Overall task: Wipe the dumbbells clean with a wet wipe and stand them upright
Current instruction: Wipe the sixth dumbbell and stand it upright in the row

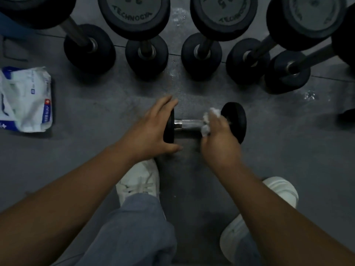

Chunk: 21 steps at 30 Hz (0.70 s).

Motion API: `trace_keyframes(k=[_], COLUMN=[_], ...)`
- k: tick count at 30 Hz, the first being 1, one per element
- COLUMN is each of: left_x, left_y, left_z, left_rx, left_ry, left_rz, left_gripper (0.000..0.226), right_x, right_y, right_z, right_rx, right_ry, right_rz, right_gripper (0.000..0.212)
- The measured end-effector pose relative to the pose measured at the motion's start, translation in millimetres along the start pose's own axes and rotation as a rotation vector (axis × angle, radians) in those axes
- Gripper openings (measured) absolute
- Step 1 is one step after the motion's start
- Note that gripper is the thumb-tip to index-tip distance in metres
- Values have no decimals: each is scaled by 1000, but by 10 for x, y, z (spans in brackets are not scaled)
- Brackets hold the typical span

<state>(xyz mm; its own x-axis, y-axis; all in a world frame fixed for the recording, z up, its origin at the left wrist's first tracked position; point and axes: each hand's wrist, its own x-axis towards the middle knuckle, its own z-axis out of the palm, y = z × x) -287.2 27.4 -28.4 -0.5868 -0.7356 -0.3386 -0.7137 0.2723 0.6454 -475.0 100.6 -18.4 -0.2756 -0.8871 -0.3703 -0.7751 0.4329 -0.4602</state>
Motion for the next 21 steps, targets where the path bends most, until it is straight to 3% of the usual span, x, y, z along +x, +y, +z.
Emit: trace_keyframes(k=[2, 5, 6, 10, 14, 18, 21], left_x=[-174, -385, -437, -607, -739, -891, -955], left_y=[30, 64, 57, 25, 23, 36, 86], left_z=[65, 147, 175, 272, 398, 454, 524], left_rx=[-17, -69, -79, -76, -56, -51, 17], left_ry=[-5, -7, -17, -30, -52, -66, -54], left_rz=[28, 60, 60, 65, 111, 123, 193], left_gripper=[116, 105, 104, 106, 109, 108, 98], right_x=[-158, -533, -574, -631, -912, -902, -1057], right_y=[3, -236, -219, -11, -137, 149, 43], right_z=[31, 184, 199, 149, 210, 116, 223], right_rx=[73, -40, -77, -7, -94, -92, -64], right_ry=[12, -245, -256, -103, -263, -105, -213], right_rz=[84, -144, -180, 91, -97, 129, -39], right_gripper=[65, 75, 73, 72, 72, 53, 46])
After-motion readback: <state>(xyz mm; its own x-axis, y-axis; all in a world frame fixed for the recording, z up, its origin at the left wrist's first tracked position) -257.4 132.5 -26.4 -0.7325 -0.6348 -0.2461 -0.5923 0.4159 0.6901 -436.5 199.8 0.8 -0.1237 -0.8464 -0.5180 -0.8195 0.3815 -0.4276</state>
